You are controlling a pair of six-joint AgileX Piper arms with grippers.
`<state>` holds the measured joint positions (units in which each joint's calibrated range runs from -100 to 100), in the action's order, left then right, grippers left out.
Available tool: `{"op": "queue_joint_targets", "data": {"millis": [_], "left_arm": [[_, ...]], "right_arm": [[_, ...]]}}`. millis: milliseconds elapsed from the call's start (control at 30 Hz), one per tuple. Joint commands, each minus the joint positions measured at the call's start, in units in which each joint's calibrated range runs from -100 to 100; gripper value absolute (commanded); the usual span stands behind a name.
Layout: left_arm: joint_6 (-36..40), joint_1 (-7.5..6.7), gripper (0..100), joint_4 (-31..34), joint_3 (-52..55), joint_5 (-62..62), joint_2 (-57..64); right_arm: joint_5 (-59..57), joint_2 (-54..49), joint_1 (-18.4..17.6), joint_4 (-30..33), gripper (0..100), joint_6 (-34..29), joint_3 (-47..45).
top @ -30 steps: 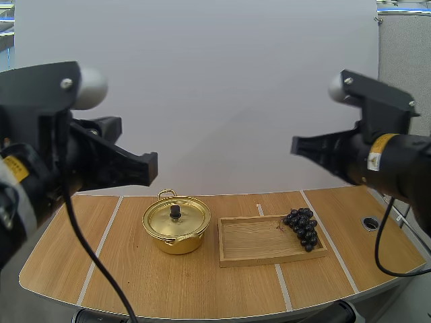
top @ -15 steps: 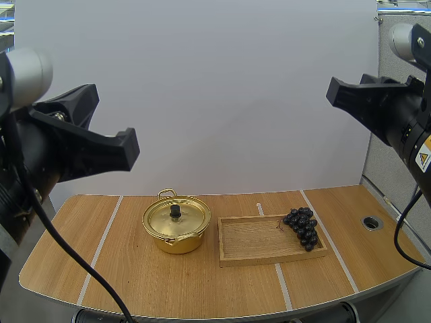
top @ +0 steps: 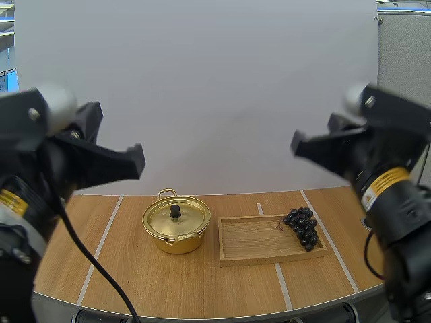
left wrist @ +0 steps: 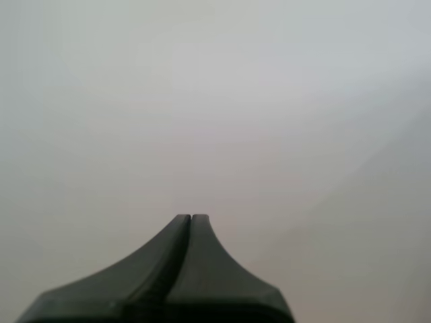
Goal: Open the pot, put the pineapple inside, and close it
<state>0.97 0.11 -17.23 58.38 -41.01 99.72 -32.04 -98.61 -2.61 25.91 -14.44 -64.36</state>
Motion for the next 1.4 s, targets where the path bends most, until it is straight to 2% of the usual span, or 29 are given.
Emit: {"op": "queue_joint_targets", "data": {"millis": [0, 167, 233, 333, 400, 467, 600, 667, 733, 867, 933, 1133, 1233, 1367], "left_arm": [[-0.9, 0.08, 0, -1.03, 10.4, 9.11, 0.28], [-0.9, 0.08, 0, -1.03, 16.32, 10.37, 0.28], [-0.9, 0.08, 0, -1.03, 19.89, 14.57, 0.28], [-0.9, 0.08, 0, -1.03, 23.86, 20.88, 0.28], [-0.9, 0.08, 0, -1.03, 30.29, 31.0, 0.28], [-0.9, 0.08, 0, -1.03, 34.04, 35.78, 0.28], [-1.26, 0.08, 0, -0.92, 40.41, 39.43, 0.28], [-2.49, 0.08, 0, -0.92, 41.62, 40.17, 0.28], [-4.14, 0.08, 0, -0.75, 41.62, 36.28, 0.28], [-11.51, 0.08, 0, 0.77, 41.62, 38.8, 0.28], [-12.38, 0.08, 0, 0.77, 41.62, 38.63, 0.28], [-3.51, 0.56, 0, 0.77, 41.62, 27.47, 0.28], [-0.89, 1.24, 0, 0.77, 41.62, 24.67, 0.28], [0.76, 1.26, 0, 0.91, 41.62, 18.2, 0.28]], "right_arm": [[23.79, -0.46, 1.52, 1.35, 0, 3.27, -11.73], [32.04, -1.39, 2.5, 0.31, 0, 3.27, -17.98], [33.18, -1.39, 2.5, 0.31, 0, 3.27, -21.14], [33.32, -1.39, 2.5, 0.31, 0, 3.27, -25.77], [33.32, -1.39, 2.5, 0.31, 0, 3.27, -30.37], [33.32, -1.39, 2.5, 0.31, 0, 3.27, -32.84], [33.32, -1.39, 2.5, 0.31, 0, 3.27, -35.64], [28.93, -1.39, 2.5, -0.92, 0, 2.98, -35.64], [28.44, -1.39, 2.5, -0.92, 0, 2.98, -35.64], [28.07, -1.39, 2.5, -0.92, 0, 2.98, -35.64], [27.02, -1.39, 2.5, -0.92, 0, 2.98, -35.64], [15.11, -1.39, 2.5, -1.25, 0, 2.98, -35.64], [10.58, -1.39, 2.5, -1.25, 0, 2.98, -35.64], [7.61, -1.39, 2.5, -2.57, 0, 3.11, -35.64]]}}
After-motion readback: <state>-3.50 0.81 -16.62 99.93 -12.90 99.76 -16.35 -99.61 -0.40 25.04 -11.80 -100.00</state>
